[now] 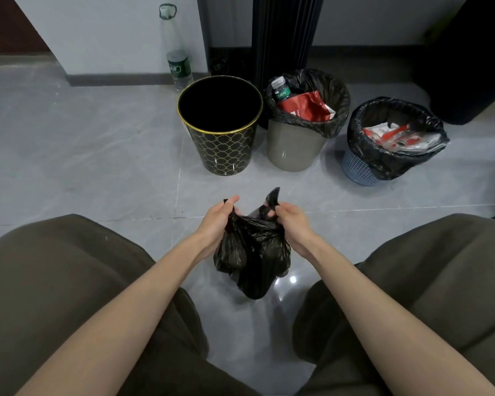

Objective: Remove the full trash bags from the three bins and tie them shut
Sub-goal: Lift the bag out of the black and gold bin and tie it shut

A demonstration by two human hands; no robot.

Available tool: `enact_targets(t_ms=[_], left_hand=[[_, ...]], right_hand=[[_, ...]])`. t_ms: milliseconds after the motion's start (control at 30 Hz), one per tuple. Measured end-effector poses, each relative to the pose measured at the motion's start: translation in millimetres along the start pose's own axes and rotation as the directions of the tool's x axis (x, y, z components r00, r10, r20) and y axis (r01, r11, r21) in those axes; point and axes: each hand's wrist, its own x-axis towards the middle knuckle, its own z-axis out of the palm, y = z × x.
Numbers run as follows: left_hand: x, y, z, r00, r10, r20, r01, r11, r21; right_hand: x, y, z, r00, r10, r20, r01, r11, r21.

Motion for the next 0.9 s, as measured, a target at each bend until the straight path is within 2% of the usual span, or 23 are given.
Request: enact_targets(t_ms=[100, 200, 233, 300, 367, 400, 500, 633, 733, 833, 900], left_hand=[[-0.2, 1.2, 6.3, 0.999, -0.044, -0.012, 0.042, 0.993, -0.111], [-4.0, 1.3, 12.2, 0.994, -0.095, 0.054, 0.106, 0.961, -0.255], [-4.5, 0.2, 13.3, 0.993, -0.095, 0.074, 0.109, 0.97, -0.217], [-6.7, -3.1, 15.4, 0.995, -0.057, 0.079, 0.061, 0.997, -0.041], [-9.1, -5.4, 17.8, 0.994, -0.008, 0.107, 0.001, 0.998, 0.063], [-9.9, -6.4, 18.5, 0.99, 0.005, 0.139, -0.015, 0.997, 0.075], [-7.3, -6.4, 17.1, 0.98, -0.023, 0.2, 0.012, 0.998, 0.057], [-4.4, -0.2, 12.0, 0.971, -0.075, 0.226, 0.052, 0.993, 0.106], [-5.3, 0.5, 13.6, 0.98, 0.021, 0.197, -0.068, 0.97, 0.234], [-2.1, -7.9, 17.2, 0.958, 0.203, 0.201, -0.272, 0.863, 0.425], [-0.2, -12.0, 19.6, 0.946, 0.276, 0.168, -0.323, 0.837, 0.443]], right_hand=[[3.1, -4.3, -3.0, 0.999, 0.007, -0.052, 0.009, 0.956, 0.293], [4.3, -3.5, -4.0, 0.998, 0.019, -0.059, 0.007, 0.909, 0.416], [4.4, -2.3, -4.4, 0.998, 0.014, -0.06, 0.01, 0.925, 0.381], [5.9, 2.6, -4.6, 0.996, -0.036, -0.082, 0.048, 0.988, 0.147], [6.2, 5.8, -1.3, 0.991, -0.108, -0.077, 0.102, 0.992, -0.078], [5.8, 6.7, 0.5, 0.99, -0.123, -0.066, 0.114, 0.986, -0.121], [6.3, 10.4, 1.1, 0.993, -0.092, -0.077, 0.083, 0.99, -0.111], [8.3, 14.0, -3.2, 0.993, -0.007, -0.117, 0.007, 1.0, -0.004], [8.8, 13.2, -2.0, 0.994, 0.003, -0.107, -0.002, 1.0, 0.016], [8.1, 11.6, 0.7, 0.994, -0.02, -0.108, 0.017, 0.999, -0.032], [8.6, 11.9, 0.9, 0.992, -0.02, -0.128, 0.011, 0.997, -0.073]])
